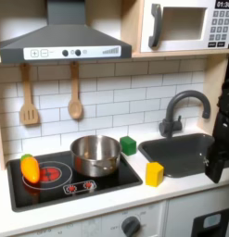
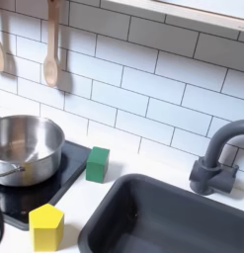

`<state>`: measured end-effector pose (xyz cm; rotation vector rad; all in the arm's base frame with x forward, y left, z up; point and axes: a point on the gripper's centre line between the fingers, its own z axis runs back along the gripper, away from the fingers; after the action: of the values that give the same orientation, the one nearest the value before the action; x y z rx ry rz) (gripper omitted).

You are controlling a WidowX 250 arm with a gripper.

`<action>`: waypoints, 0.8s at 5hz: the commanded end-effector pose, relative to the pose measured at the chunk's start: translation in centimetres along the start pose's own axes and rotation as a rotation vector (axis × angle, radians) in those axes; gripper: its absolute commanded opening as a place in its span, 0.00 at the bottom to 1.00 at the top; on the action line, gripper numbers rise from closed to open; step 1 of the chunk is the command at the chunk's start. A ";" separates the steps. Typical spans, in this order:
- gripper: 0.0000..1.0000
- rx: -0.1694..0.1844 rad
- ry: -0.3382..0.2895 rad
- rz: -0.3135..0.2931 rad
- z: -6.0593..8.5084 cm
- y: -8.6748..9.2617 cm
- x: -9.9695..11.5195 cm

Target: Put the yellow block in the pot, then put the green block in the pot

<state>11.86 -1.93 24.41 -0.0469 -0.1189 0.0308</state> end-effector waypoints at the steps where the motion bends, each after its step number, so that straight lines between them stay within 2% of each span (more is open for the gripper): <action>1: 1.00 -0.001 0.000 0.000 0.0 0.0 0.0; 2: 1.00 -0.001 -0.003 -0.006 -0.2 0.4 1.9; 3: 1.00 -0.008 0.016 0.023 -0.9 1.1 3.9; 4: 1.00 -0.029 0.008 0.017 -1.2 1.3 5.8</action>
<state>17.71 -0.48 23.83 -0.0759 -0.1116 0.0438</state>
